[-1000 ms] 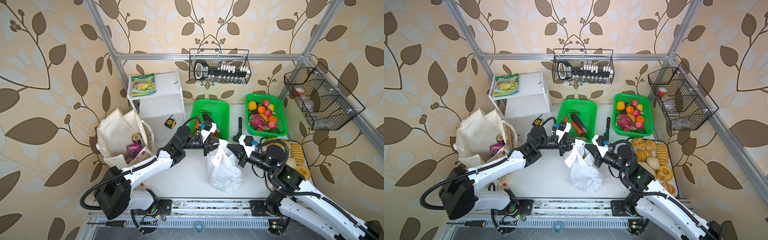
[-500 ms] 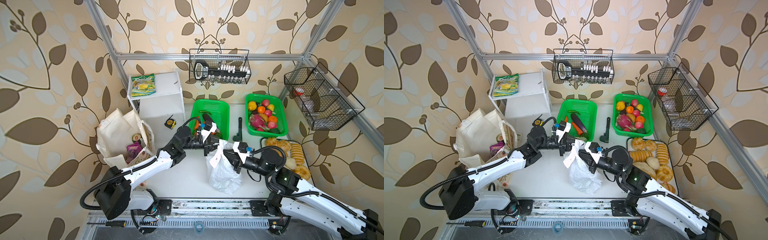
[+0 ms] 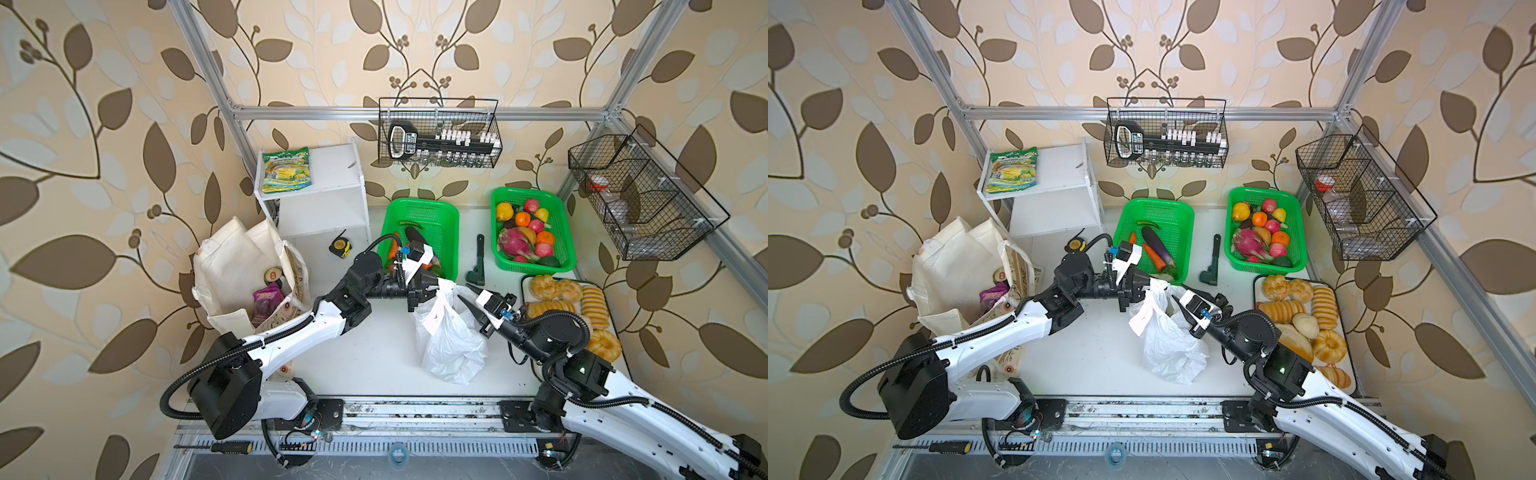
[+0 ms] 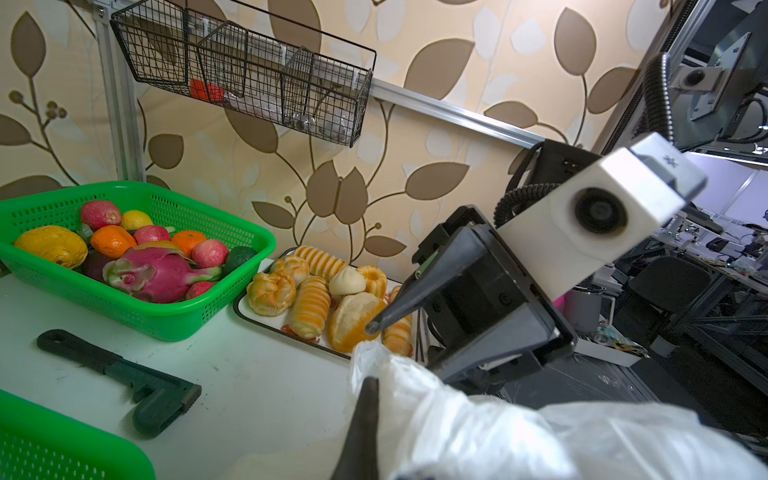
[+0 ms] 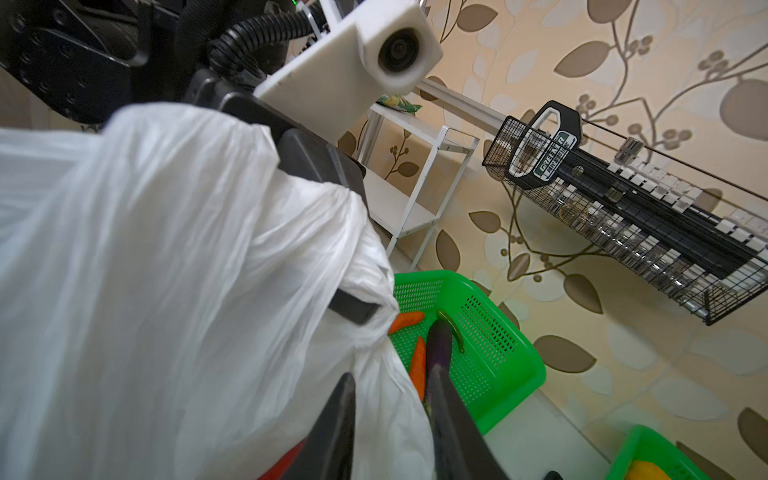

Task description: Place the mixed food into the grocery bags and tie them

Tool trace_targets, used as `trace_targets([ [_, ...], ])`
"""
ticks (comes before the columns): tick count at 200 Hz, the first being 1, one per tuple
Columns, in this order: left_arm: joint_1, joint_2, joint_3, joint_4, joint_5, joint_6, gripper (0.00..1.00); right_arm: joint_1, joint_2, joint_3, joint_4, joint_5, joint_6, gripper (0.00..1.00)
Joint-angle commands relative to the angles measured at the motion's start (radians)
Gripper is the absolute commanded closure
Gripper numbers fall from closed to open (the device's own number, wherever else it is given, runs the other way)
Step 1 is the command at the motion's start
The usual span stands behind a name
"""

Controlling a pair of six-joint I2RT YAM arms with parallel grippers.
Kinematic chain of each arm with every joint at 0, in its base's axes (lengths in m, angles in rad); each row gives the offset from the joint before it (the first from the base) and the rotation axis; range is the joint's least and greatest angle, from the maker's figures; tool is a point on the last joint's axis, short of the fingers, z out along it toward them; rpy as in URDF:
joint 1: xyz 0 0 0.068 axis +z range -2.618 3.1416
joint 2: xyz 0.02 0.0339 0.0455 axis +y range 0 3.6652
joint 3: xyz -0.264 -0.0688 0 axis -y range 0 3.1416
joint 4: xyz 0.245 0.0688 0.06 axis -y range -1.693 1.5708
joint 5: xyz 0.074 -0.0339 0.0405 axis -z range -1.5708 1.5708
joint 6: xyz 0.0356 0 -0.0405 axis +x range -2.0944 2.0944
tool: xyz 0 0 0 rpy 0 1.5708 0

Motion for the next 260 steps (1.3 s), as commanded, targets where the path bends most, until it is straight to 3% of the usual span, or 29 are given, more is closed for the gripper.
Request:
trace_targets([
  [1, 0.006, -0.043, 0.026, 0.039, 0.035, 0.003, 1.0, -0.015, 0.016, 0.009, 0.079, -0.011, -0.085, 0.68],
  [47, 0.006, -0.044, 0.036, 0.018, 0.044, 0.009, 1.0, -0.027, 0.041, 0.022, 0.104, -0.119, -0.049, 0.69],
  [142, 0.006, -0.041, 0.049, -0.022, 0.064, 0.029, 1.0, -0.036, 0.066, 0.044, 0.109, -0.15, -0.034, 0.7],
  [203, 0.006, -0.043, 0.054, -0.046, 0.08, 0.044, 1.0, -0.044, 0.083, 0.049, 0.078, -0.176, -0.051, 0.86],
  [260, 0.006, -0.04, 0.07, -0.09, 0.09, 0.067, 1.0, -0.046, 0.069, 0.048, 0.081, -0.163, -0.047, 0.92],
])
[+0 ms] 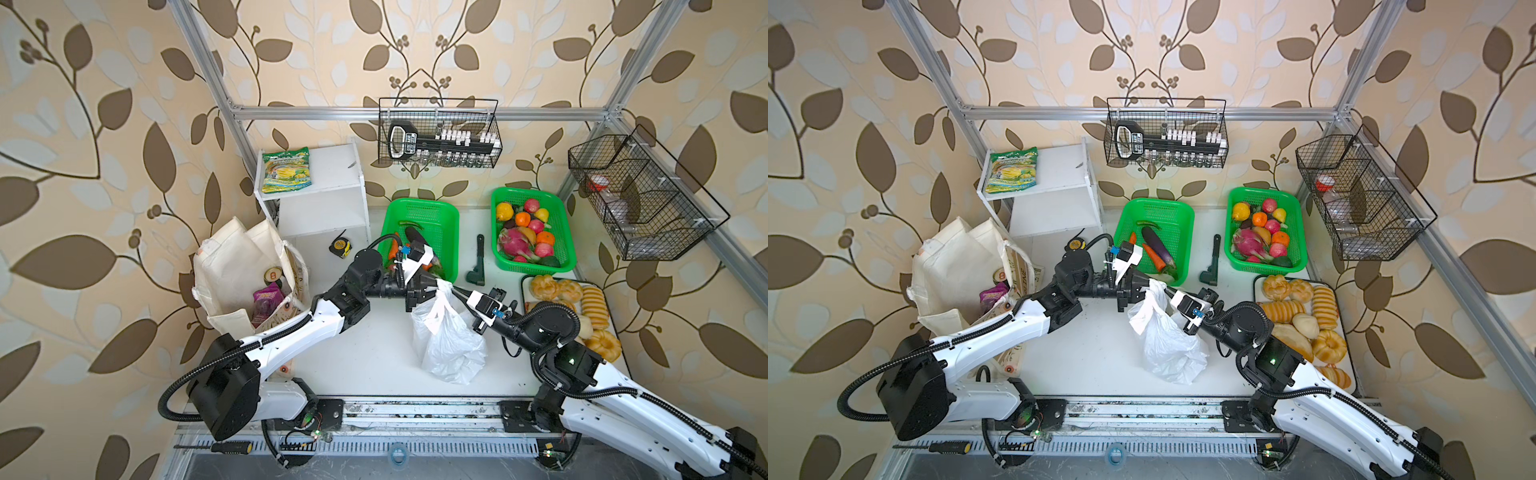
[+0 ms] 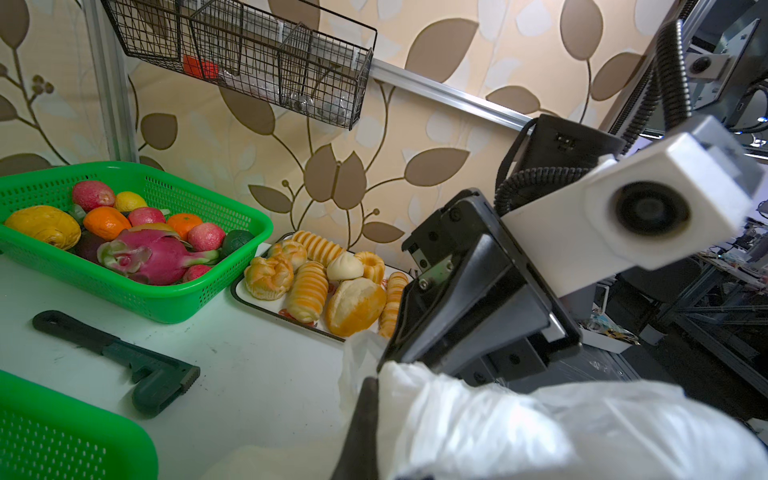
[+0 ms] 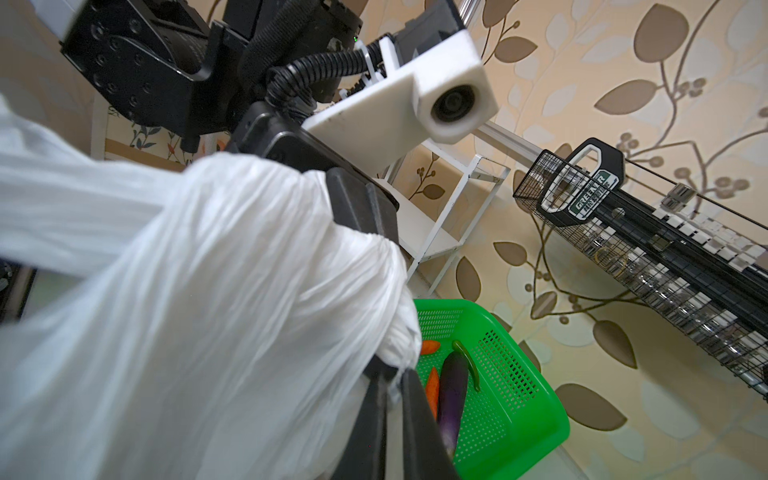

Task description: Place the mixed food into the grocery bags and tie them

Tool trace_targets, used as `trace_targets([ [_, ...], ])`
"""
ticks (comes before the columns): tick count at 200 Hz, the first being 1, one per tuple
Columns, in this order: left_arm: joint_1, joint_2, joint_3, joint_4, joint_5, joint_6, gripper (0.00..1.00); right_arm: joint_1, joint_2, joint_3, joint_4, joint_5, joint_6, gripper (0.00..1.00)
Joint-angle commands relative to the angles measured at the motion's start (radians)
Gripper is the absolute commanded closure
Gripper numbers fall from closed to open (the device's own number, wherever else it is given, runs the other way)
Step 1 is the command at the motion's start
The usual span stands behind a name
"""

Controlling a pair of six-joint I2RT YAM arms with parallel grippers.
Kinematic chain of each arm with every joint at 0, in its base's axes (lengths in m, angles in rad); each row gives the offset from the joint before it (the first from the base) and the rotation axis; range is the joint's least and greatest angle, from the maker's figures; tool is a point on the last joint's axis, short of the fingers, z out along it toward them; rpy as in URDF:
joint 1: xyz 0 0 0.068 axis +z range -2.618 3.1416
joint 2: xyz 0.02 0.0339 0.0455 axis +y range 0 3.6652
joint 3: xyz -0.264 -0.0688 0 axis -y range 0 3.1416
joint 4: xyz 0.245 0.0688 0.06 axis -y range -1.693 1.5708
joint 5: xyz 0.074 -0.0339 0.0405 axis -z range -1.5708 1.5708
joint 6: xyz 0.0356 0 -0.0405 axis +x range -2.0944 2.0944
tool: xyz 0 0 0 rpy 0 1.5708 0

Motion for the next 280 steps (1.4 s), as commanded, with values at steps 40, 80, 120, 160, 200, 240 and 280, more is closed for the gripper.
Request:
trace_targets([
  [40, -0.003, -0.039, 0.049, -0.02, 0.074, 0.043, 1.0, -0.008, -0.01, 0.027, 0.009, 0.022, -0.005, 0.98],
  [80, -0.003, -0.044, 0.058, -0.056, 0.072, 0.059, 0.96, -0.007, -0.015, 0.022, 0.01, 0.035, 0.01, 1.0],
  [120, -0.003, -0.065, 0.058, -0.122, 0.04, 0.101, 0.85, -0.007, -0.033, 0.009, 0.001, 0.044, 0.029, 1.0],
  [160, -0.003, -0.087, 0.046, -0.144, 0.025, 0.113, 0.77, -0.007, -0.048, 0.007, -0.01, 0.065, 0.043, 1.0],
  [200, -0.003, -0.077, 0.063, -0.166, 0.034, 0.116, 0.85, 0.009, -0.071, 0.009, -0.016, 0.135, 0.044, 1.0],
  [240, -0.004, -0.05, 0.089, -0.147, 0.052, 0.092, 1.0, 0.035, -0.083, 0.017, -0.061, 0.194, 0.022, 1.0],
  [280, -0.006, -0.04, 0.081, -0.084, 0.053, 0.048, 1.0, 0.029, -0.086, 0.002, -0.101, 0.082, 0.059, 1.0],
])
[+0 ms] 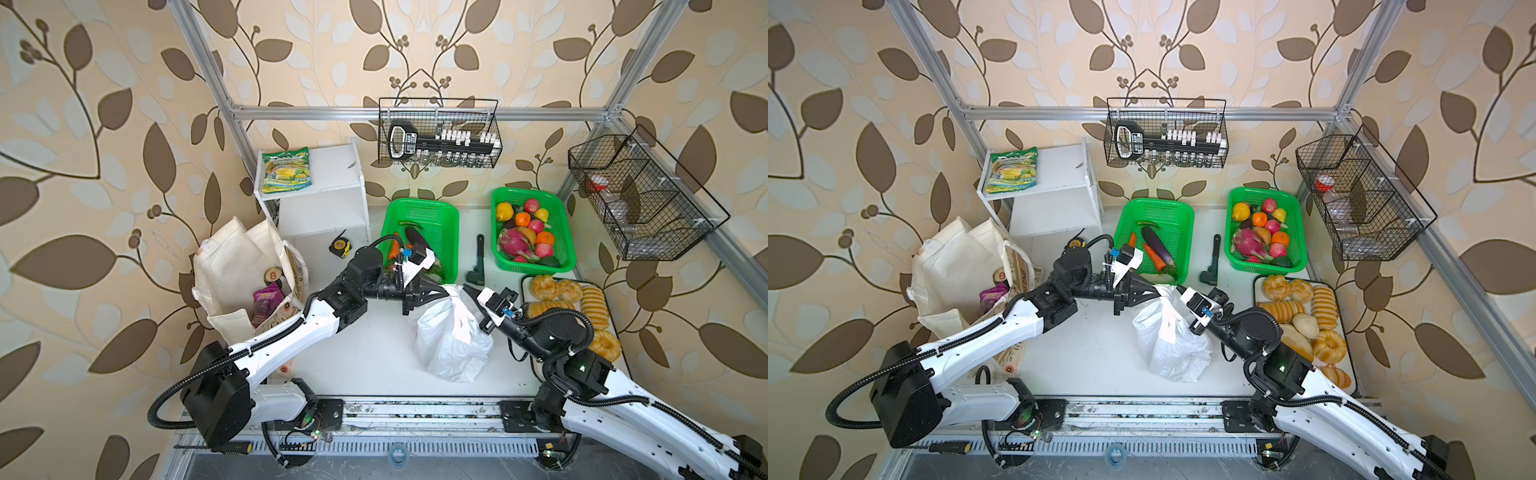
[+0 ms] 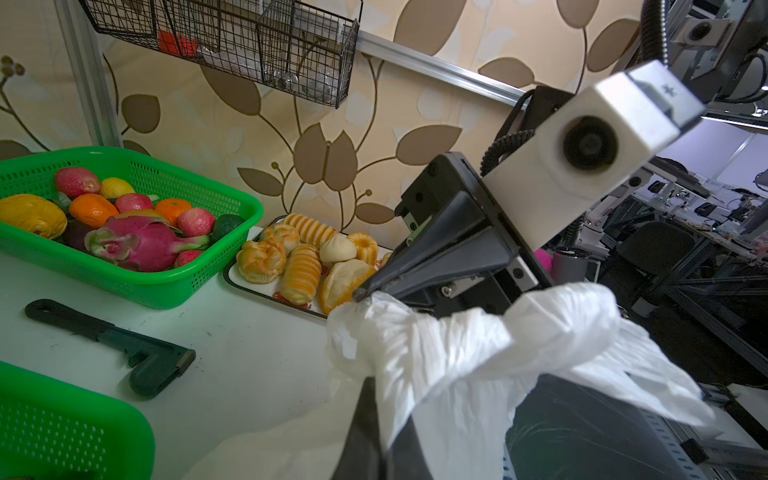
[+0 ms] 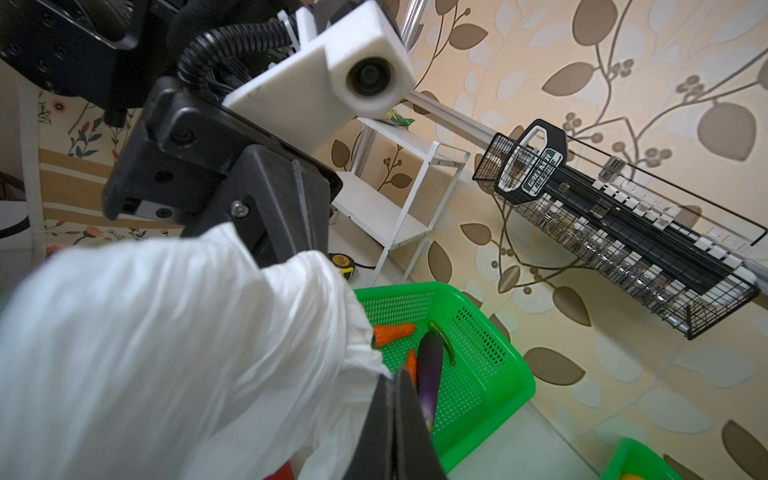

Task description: Place the mixed food into the grocery bags and tie them

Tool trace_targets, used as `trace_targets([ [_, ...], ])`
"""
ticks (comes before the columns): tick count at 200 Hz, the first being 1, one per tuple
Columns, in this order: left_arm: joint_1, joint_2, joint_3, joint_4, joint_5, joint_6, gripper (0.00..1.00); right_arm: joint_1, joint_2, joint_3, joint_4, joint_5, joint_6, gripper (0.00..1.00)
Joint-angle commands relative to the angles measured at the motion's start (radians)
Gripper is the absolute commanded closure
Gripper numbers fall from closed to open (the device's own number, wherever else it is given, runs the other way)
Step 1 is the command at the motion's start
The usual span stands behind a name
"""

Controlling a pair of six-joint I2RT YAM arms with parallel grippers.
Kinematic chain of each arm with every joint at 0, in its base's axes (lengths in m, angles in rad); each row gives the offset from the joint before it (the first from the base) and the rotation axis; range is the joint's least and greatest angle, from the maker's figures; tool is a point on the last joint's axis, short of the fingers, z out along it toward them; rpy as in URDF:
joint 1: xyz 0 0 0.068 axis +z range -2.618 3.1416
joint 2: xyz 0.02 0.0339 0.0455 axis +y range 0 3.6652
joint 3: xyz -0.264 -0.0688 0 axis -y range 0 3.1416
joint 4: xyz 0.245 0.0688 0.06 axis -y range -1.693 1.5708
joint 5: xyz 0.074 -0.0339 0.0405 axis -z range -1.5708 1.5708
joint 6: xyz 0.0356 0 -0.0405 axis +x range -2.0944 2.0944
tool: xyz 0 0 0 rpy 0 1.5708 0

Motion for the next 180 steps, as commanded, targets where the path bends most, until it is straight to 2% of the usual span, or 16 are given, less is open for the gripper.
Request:
trace_targets([
  [1, -0.003, 0.002, 0.038, 0.088, 0.032, -0.03, 1.0, 0.0, -0.007, 0.002, -0.033, -0.053, 0.018, 1.0],
  [23, -0.004, 0.005, 0.037, 0.102, 0.031, -0.044, 1.0, 0.0, -0.014, -0.01, -0.015, -0.038, 0.036, 1.0],
  [48, -0.003, -0.007, 0.036, 0.071, 0.011, -0.018, 1.0, -0.001, -0.034, -0.017, 0.011, 0.086, 0.031, 1.0],
  [64, -0.003, -0.019, 0.036, 0.016, -0.002, 0.024, 0.89, -0.003, -0.051, -0.015, 0.015, 0.142, 0.019, 1.0],
  [92, -0.003, -0.044, 0.032, -0.066, -0.034, 0.078, 0.87, -0.005, -0.065, -0.015, 0.002, 0.161, 0.011, 1.0],
  [101, -0.003, -0.052, 0.029, -0.076, -0.05, 0.083, 0.8, -0.003, -0.068, -0.016, 0.0, 0.165, 0.013, 1.0],
  [117, -0.002, -0.062, 0.023, -0.084, -0.061, 0.088, 0.79, -0.002, -0.07, -0.02, 0.002, 0.171, 0.015, 1.0],
  [126, -0.002, -0.068, 0.022, -0.086, -0.068, 0.084, 0.72, -0.001, -0.069, -0.021, 0.003, 0.172, 0.017, 1.0],
  [137, -0.003, -0.075, 0.023, -0.088, -0.072, 0.076, 0.59, 0.0, -0.067, -0.021, 0.007, 0.168, 0.019, 1.0],
  [141, -0.002, -0.076, 0.025, -0.087, -0.071, 0.073, 0.61, 0.0, -0.066, -0.022, 0.006, 0.164, 0.019, 1.0],
  [150, -0.003, -0.081, 0.029, -0.088, -0.061, 0.076, 0.74, 0.0, -0.063, -0.022, 0.004, 0.153, 0.021, 1.0],
  [156, -0.003, -0.083, 0.031, -0.091, -0.057, 0.077, 0.77, 0.002, -0.063, -0.022, 0.004, 0.142, 0.021, 1.0],
  [169, -0.003, -0.081, 0.037, -0.097, -0.067, 0.077, 0.74, 0.002, -0.064, -0.027, 0.01, 0.124, 0.028, 1.0],
  [176, -0.003, -0.08, 0.039, -0.103, -0.064, 0.082, 0.65, 0.002, -0.062, -0.029, 0.011, 0.119, 0.034, 1.0],
  [180, -0.003, -0.08, 0.041, -0.109, -0.062, 0.089, 0.64, 0.002, -0.062, -0.029, 0.009, 0.114, 0.036, 1.0],
])
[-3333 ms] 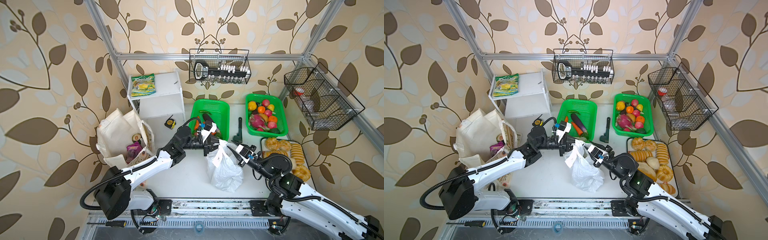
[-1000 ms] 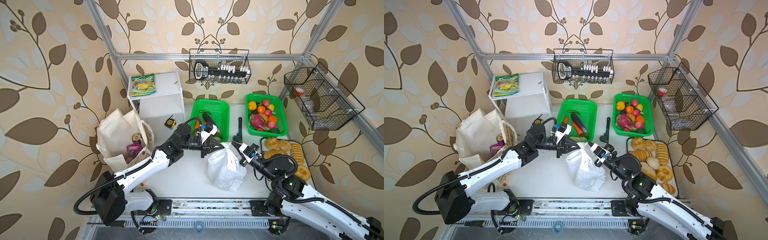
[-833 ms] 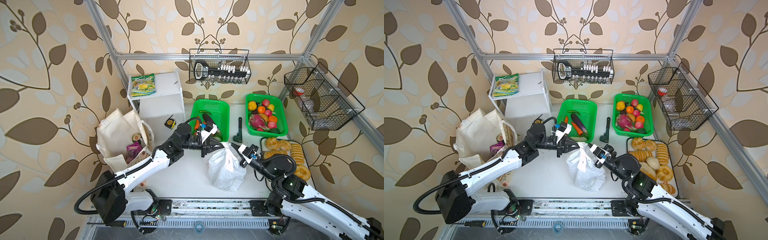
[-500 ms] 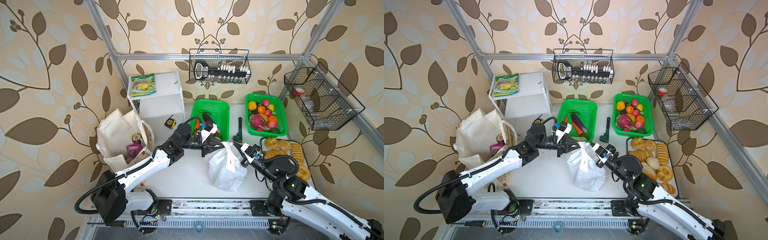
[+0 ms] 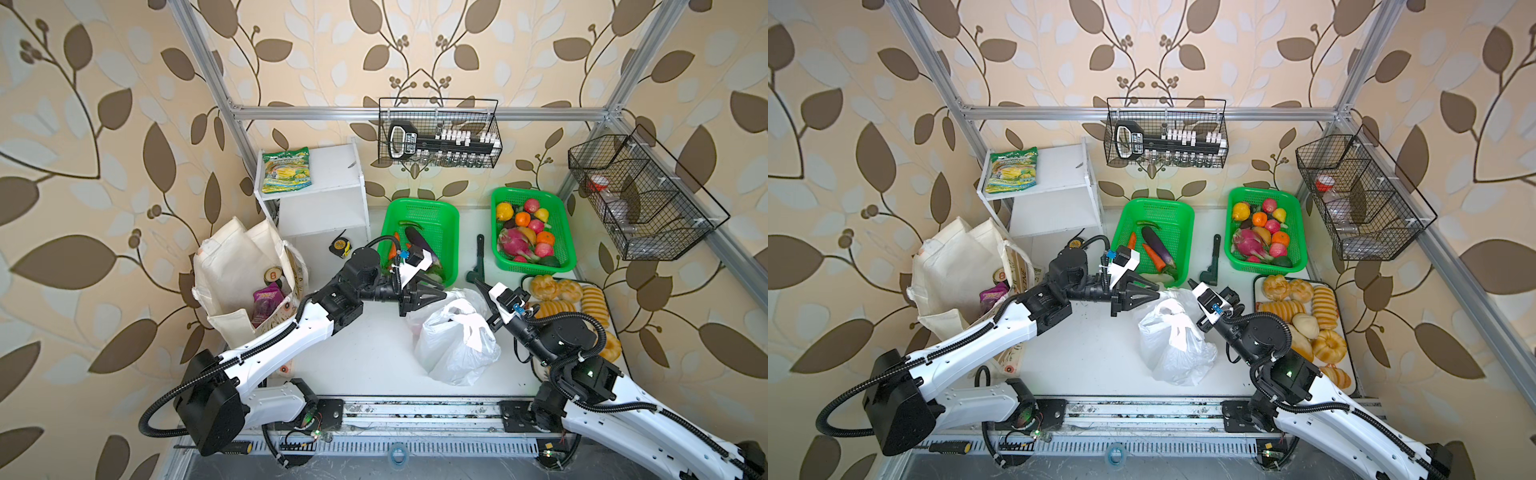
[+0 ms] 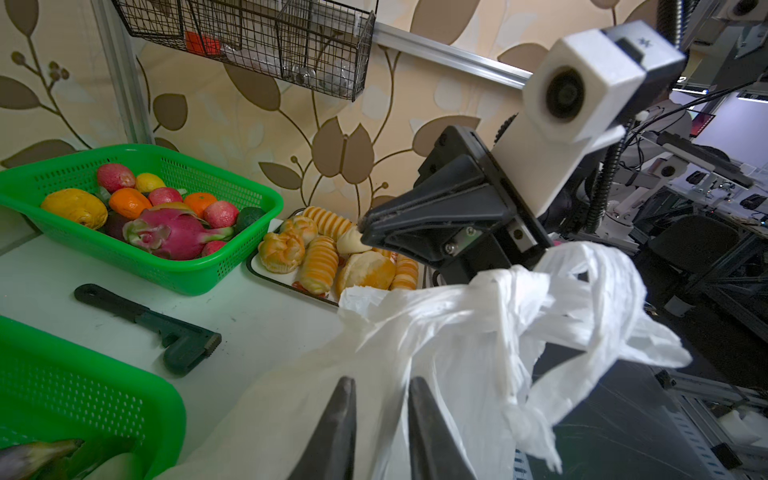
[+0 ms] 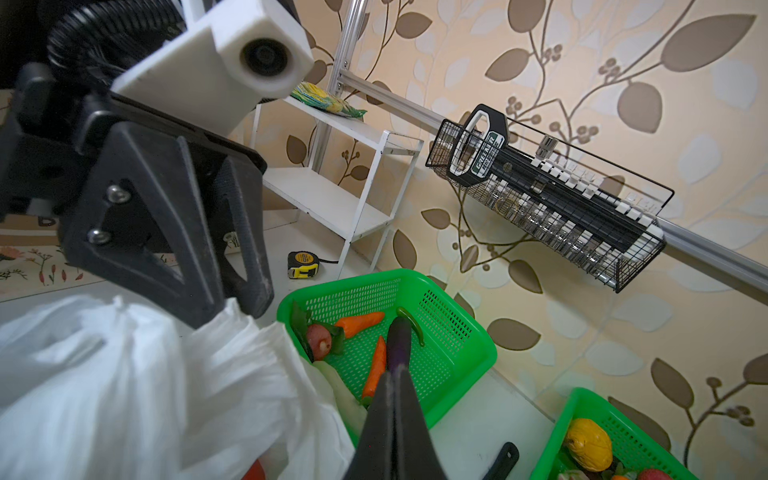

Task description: Place the mixed food into the grocery bags and tie them

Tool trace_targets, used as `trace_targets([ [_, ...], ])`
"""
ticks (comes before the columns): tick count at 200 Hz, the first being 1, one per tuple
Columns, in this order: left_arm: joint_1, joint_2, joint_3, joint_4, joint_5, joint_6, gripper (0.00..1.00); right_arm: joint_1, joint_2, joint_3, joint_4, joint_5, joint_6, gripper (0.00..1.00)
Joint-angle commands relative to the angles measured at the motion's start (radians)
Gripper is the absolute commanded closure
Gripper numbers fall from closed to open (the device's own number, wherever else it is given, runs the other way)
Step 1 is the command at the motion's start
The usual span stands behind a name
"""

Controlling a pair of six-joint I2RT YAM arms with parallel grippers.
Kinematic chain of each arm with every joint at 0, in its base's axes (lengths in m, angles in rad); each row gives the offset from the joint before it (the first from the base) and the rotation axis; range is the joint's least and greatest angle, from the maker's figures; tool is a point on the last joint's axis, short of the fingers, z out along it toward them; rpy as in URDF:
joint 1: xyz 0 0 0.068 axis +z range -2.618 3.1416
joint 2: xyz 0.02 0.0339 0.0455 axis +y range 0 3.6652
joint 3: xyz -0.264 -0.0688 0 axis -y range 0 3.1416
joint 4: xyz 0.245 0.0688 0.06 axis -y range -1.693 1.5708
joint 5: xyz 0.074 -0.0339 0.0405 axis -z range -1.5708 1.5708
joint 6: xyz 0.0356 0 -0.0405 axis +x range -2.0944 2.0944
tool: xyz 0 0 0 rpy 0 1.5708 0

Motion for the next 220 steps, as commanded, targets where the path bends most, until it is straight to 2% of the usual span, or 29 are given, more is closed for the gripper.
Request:
trace_targets([
  [1, -0.003, -0.025, 0.041, -0.008, -0.001, 0.018, 0.64, 0.001, -0.002, -0.02, 0.022, -0.027, 0.011, 1.0],
  [14, -0.002, -0.023, 0.048, -0.029, 0.003, 0.028, 0.72, 0.002, 0.0, -0.018, 0.001, -0.048, 0.012, 1.0],
  [29, -0.002, -0.02, 0.05, -0.034, -0.006, 0.026, 0.72, 0.0, -0.012, -0.023, -0.015, -0.071, 0.054, 1.0],
  [55, -0.003, -0.022, 0.047, -0.033, -0.01, 0.024, 0.69, -0.031, -0.052, -0.033, -0.031, -0.128, 0.152, 0.93],
  [65, -0.003, -0.027, 0.043, -0.03, -0.015, 0.024, 0.69, -0.057, -0.064, -0.025, -0.042, -0.133, 0.224, 0.9],
  [75, -0.003, -0.031, 0.043, -0.03, -0.024, 0.024, 0.7, -0.089, -0.073, 0.0, -0.071, -0.155, 0.3, 0.83],
  [98, -0.003, -0.028, 0.045, -0.029, -0.024, 0.026, 0.7, -0.202, -0.053, 0.11, -0.185, -0.324, 0.478, 0.64],
  [116, -0.002, -0.019, 0.049, -0.028, -0.012, 0.02, 0.71, -0.301, -0.003, 0.223, -0.322, -0.522, 0.615, 0.57],
  [135, -0.003, -0.012, 0.053, -0.026, -0.004, 0.017, 0.71, -0.373, 0.02, 0.269, -0.369, -0.751, 0.752, 0.48],
  [152, -0.003, -0.011, 0.049, -0.024, -0.002, 0.017, 0.71, -0.391, 0.029, 0.298, -0.403, -0.854, 0.854, 0.38],
  [198, -0.003, -0.013, 0.048, -0.027, 0.008, 0.024, 0.71, -0.39, 0.132, 0.447, -0.682, -0.928, 0.924, 0.23],
  [220, -0.003, -0.013, 0.048, -0.025, 0.01, 0.023, 0.71, -0.387, 0.176, 0.496, -0.809, -0.929, 0.899, 0.23],
])
